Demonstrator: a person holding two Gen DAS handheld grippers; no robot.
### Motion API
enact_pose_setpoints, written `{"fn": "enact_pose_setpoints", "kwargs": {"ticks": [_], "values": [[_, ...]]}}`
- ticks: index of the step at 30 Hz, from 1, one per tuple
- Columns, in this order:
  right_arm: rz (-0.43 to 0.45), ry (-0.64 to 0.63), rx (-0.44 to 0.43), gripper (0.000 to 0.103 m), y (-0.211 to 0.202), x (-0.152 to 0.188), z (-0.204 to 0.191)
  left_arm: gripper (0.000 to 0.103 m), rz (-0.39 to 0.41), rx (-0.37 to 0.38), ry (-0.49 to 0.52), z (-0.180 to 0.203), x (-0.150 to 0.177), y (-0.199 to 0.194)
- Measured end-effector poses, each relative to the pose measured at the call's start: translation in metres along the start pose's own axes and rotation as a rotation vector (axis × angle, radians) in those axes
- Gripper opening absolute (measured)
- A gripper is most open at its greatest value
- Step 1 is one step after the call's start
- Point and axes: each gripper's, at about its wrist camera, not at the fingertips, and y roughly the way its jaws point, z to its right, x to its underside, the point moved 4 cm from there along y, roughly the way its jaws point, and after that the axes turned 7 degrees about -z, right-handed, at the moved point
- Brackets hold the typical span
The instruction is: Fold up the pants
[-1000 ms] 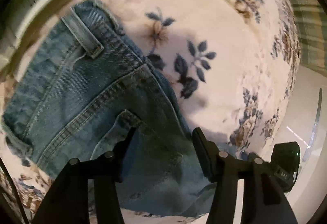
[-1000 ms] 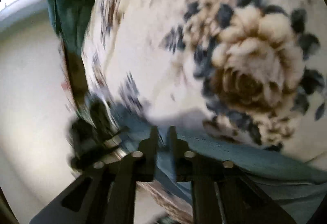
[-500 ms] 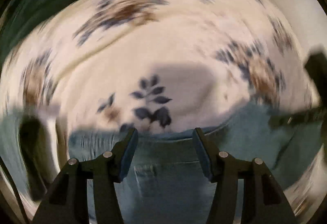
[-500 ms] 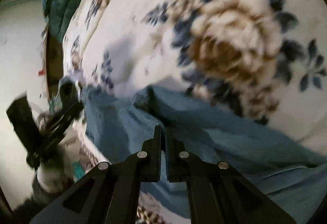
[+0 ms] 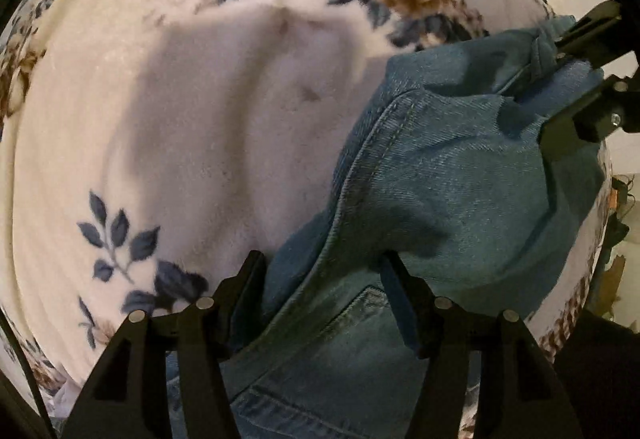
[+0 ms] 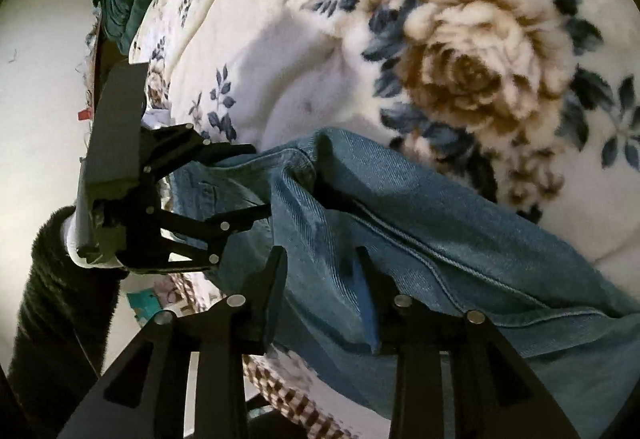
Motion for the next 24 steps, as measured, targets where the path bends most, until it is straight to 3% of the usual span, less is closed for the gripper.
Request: {"fn": "enact_pose_setpoints", "kwargs": {"ticks": [4,7,10,12,14,17,21,24], "values": [[0.013,0.000,0.003,0.040,0.003,-0.006,-0.005,0.029,0.084,-0.012,-0.050,0.003,0.009,-0.008],[0.019,0.005,-0.011,0.040,0.005,-0.009,-0.006,0.022,0.145,-0.008,-0.078,0.009,0.028,-0.016],[0.010,0.027,-0.077,0.040,0.006,-0.015,0.001,0.020,0.206,-0.004,-0.120,0.018,0.045,-0.025],[-0.017,0.040,-0.146,0.051,0.015,-0.018,0.002,0.020,0.232,0.004,-0.147,0.024,0.054,-0.029],[-0.063,0.045,-0.243,0.070,0.026,-0.021,0.002,0.020,0.256,0.010,-0.172,0.030,0.063,-0.032],[-0.140,0.049,-0.335,0.071,0.049,-0.028,-0.003,0.020,0.282,0.024,-0.197,0.039,0.071,-0.038],[-0.293,-0.025,-0.329,0.071,0.089,-0.028,-0.026,0.020,0.292,0.041,-0.224,0.032,0.077,-0.040],[-0.292,-0.022,-0.370,0.071,0.107,-0.033,-0.036,0.018,0.276,0.041,-0.237,0.025,0.073,-0.037]]}}
